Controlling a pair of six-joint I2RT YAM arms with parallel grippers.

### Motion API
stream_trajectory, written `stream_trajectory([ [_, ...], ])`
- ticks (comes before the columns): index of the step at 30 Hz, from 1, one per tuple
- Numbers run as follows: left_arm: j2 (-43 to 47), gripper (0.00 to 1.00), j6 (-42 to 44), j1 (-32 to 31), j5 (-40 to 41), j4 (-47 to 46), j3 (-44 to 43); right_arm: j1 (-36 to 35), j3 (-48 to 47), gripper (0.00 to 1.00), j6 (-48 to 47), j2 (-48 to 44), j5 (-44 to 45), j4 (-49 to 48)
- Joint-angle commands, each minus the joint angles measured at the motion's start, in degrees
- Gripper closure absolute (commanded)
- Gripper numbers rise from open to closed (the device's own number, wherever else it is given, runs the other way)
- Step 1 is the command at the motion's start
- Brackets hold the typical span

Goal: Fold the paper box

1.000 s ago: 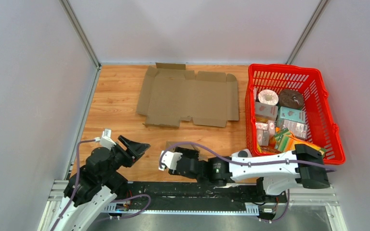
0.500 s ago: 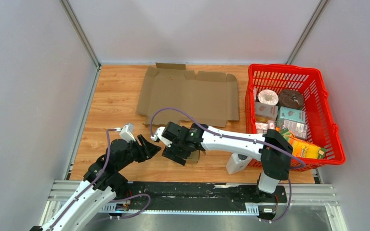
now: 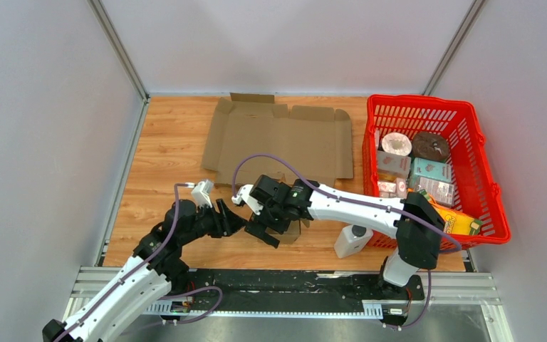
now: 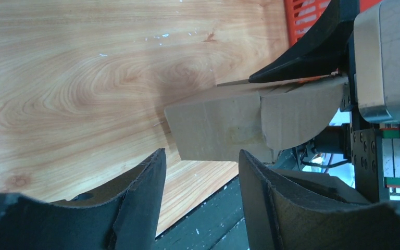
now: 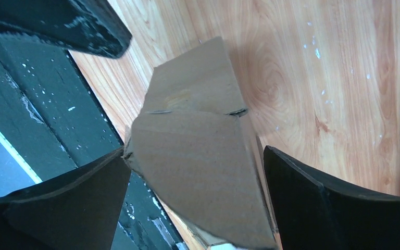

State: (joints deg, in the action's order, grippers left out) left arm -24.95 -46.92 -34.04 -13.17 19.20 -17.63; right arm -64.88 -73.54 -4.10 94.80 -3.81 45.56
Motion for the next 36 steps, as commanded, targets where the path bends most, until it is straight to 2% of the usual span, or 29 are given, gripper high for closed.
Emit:
stream_trajectory([
  [1, -3.4, 0.39, 6.1, -0.6, -3.0, -4.1, -4.3, 1.2, 2.6, 0.0, 1.5, -4.4, -0.7, -3.1],
  [10, -4.1, 0.3, 6.2, -1.2, -3.2, -7.3, -4.1, 2.4, 2.3, 0.0, 0.7, -5.0, -2.1, -6.4],
  [14, -3.7, 0.3, 6.1, -1.2, -3.9, -6.9, -3.9, 2.8, 0.9, 0.0, 0.7, -3.7, -2.6, -6.4],
  [22, -4.3, 0.29, 8.9, -3.0, -3.3, -3.8, -7.0, 3.4, 5.2, 0.0, 2.3, -8.4, -2.3, -6.9],
  [25, -6.9, 0.29, 11.6, -7.3, 0.7, -0.1, -10.6, 3.6, 7.1, 0.0, 3.1, -9.1, -1.5, -8.0],
  [28, -11.4, 0.29, 14.3, -12.7, 8.6, 5.0, -15.0, 4.2, 7.8, 0.0, 3.7, -9.6, -1.5, -9.0],
  [33, -19.5, 0.39, 15.1, -18.1, 16.6, 13.5, -21.7, 4.7, 8.2, 0.0, 3.7, -10.2, -1.7, -9.6],
  [36, -22.4, 0.4, 14.7, -20.1, 19.4, 14.2, -23.1, 5.2, 8.9, 0.0, 3.7, -10.9, -1.6, -10.0],
])
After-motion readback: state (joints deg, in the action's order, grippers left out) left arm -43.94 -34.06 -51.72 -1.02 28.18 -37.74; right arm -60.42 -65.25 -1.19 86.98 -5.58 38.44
